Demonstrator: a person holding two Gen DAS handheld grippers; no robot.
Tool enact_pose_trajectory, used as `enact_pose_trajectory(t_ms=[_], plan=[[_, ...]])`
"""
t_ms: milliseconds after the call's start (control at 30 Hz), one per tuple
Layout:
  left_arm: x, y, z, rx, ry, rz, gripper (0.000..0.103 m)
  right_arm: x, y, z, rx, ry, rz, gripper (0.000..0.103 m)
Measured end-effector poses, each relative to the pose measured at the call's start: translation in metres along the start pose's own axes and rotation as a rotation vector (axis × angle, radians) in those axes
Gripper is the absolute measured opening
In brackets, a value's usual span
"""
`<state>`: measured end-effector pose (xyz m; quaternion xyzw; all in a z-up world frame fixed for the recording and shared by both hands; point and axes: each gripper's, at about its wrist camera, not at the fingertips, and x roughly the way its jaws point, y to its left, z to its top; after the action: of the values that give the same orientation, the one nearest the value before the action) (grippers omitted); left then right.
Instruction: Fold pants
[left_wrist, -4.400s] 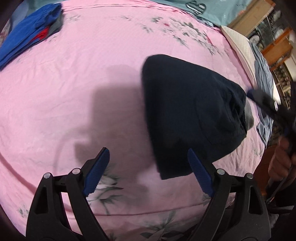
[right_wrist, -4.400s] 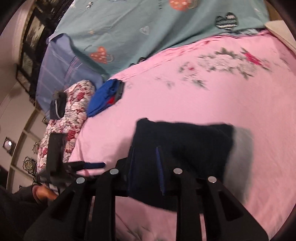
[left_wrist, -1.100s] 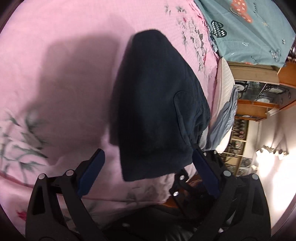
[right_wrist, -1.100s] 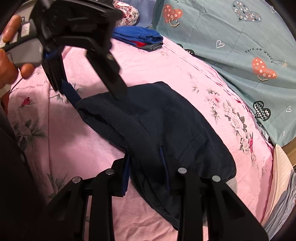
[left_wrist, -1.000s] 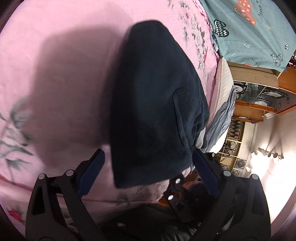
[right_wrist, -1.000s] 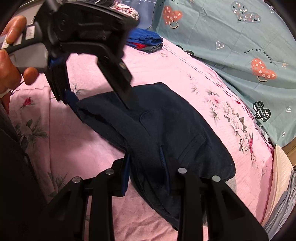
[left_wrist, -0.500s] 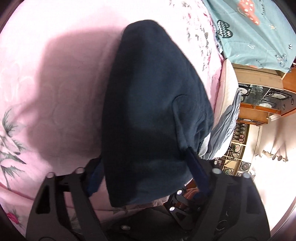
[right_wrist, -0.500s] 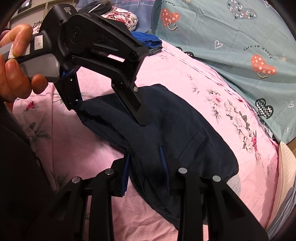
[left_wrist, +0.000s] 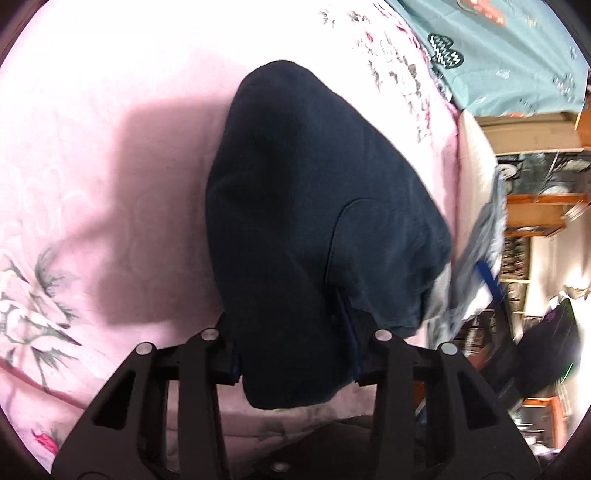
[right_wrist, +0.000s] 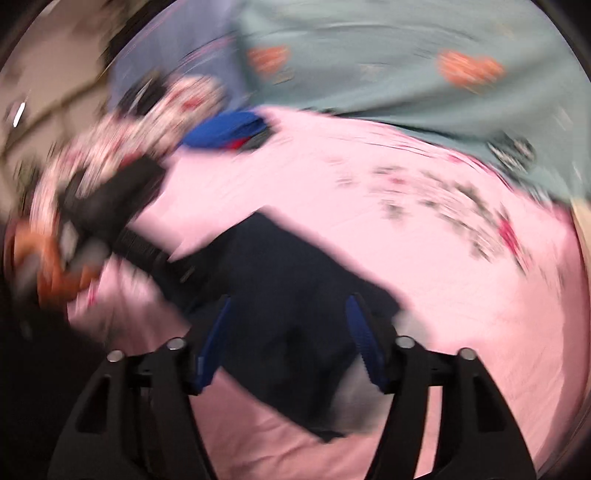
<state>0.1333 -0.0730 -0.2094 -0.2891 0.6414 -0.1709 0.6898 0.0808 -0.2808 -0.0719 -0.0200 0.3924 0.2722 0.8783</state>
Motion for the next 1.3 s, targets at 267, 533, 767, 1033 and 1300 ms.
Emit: enact_pose_trajectory(t_ms=[267, 533, 767, 1033, 1300], plan=[[0.001, -0.004, 0.000, 0.004, -0.016, 0.063, 0.041, 0.061, -0.077, 0.004, 0.161, 0.238, 0.103, 0.065], [0.008, -0.008, 0.003, 0.001, -0.006, 0.123, 0.042, 0.108, -0.101, -0.006, 0.301, 0.401, 0.326, 0.075], [0.015, -0.013, 0.008, -0.003, 0.001, 0.149, 0.043, 0.120, -0.098, -0.006, 0.334, 0.421, 0.352, 0.070], [0.018, -0.017, 0.010, 0.006, 0.002, 0.168, 0.044, 0.115, -0.091, -0.007, 0.312, 0.407, 0.272, 0.055], [0.015, -0.021, 0.008, 0.047, -0.015, 0.190, 0.042, 0.094, -0.060, -0.003, 0.200, 0.311, 0.077, 0.044]])
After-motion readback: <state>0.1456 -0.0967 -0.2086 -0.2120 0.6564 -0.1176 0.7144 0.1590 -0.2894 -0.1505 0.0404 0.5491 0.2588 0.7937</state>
